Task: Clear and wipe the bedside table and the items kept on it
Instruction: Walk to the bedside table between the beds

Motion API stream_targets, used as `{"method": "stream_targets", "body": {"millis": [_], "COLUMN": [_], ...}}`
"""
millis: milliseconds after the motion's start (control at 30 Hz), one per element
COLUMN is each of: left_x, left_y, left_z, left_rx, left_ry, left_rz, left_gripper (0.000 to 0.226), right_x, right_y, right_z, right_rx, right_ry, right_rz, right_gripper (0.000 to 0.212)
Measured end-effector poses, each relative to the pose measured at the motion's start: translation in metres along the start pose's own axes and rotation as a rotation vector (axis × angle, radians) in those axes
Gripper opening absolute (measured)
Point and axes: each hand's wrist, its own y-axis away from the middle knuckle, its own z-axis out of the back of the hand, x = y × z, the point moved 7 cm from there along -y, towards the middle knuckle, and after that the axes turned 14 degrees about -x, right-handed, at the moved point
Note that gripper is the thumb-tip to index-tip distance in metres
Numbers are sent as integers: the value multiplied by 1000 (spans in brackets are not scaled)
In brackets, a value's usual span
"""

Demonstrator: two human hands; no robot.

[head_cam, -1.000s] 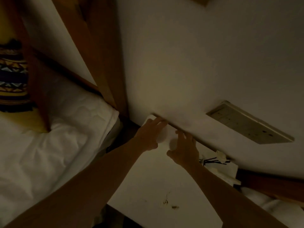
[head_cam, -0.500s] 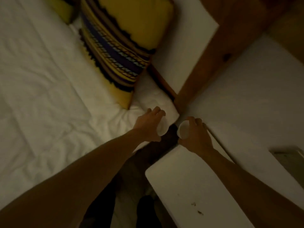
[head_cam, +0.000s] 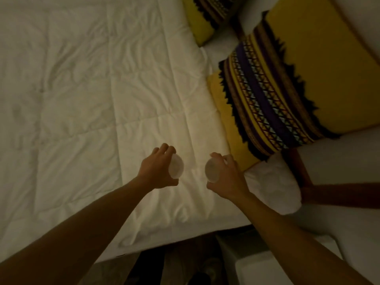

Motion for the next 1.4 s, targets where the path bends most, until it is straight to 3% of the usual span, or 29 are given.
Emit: {"method": "stream_targets", "body": {"millis": [267,700,933,1100,1400], "left_x": [77,76,70,62,-21], "left_y": [-7,-17,-7,-3,-20], "left_z": [-24,-67,-66,-53,-15], "left_rx": [56,111,148,190,136], "left_ry": [-8,-35,-33,-102,-235], "left_rz": [85,86,104,58,-243], "left_gripper": [94,100,104,120,130], "right_x": [62,59,57,56,-13], "right_y": [-44,-64,-57,-39,20], "right_z": [-79,-111,-105,-85,-8], "right_rx": [77,89,127,121,-79], "right_ry": [115,75,83,89,-41], "right_rz": [82,16,-11,-31,-199], "right_gripper": [87,95,104,117,107]}}
